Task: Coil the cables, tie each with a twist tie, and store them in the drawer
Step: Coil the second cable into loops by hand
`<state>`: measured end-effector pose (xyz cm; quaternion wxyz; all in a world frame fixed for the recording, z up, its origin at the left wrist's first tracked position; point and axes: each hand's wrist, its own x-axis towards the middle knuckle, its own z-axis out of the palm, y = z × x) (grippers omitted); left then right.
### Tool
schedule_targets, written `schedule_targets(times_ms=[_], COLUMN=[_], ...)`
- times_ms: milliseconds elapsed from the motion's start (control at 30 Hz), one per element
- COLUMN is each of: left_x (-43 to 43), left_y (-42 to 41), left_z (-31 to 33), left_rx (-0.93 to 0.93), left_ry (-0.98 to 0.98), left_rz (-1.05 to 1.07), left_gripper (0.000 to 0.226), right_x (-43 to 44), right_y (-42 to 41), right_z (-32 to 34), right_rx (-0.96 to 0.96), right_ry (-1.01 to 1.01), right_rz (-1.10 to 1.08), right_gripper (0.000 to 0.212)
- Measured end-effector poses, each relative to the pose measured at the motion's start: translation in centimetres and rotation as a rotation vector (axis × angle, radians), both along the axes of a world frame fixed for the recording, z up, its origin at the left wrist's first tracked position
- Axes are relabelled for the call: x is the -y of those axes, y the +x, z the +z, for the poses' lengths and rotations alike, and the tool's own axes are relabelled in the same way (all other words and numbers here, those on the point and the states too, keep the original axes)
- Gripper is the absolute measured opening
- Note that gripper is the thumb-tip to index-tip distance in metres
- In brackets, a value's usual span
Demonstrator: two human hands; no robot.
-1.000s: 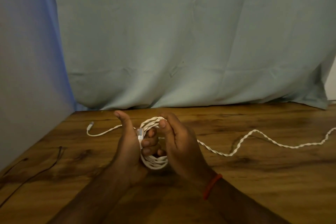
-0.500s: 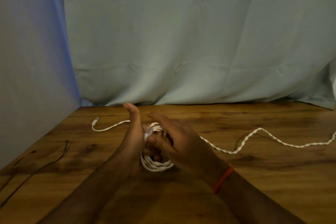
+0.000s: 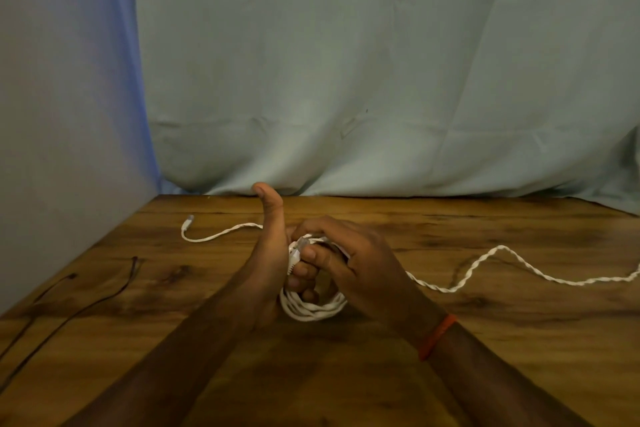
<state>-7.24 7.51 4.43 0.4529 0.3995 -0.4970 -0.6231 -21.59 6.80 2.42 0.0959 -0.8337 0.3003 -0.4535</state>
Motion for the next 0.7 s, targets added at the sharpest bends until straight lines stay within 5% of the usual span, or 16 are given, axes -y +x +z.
schedule_targets(times_ms=[133, 367, 700], left_x=[0.0, 0.8, 0.3], left_y=[0.4, 0.4, 0.7], left_z=[-0.1, -0.3, -0.2], left_rx=[0.02, -0.193, -0.216], left_ry=[0.004, -0.013, -0.085], left_rz=[-0.019, -0.147, -0.186], left_gripper=[0.095, 0.093, 0.043], right_x=[0.4, 0.0, 0.6], right_y=[0.0, -0.1, -1.6], right_z=[-0.2, -0.5, 0.0], right_rx=[-0.089, 0.029, 0.272], right_ry=[-0.065, -0.105, -0.118], right_rz=[-0.045, -0.093, -0.162], right_gripper=[0.031, 0.02, 0.024])
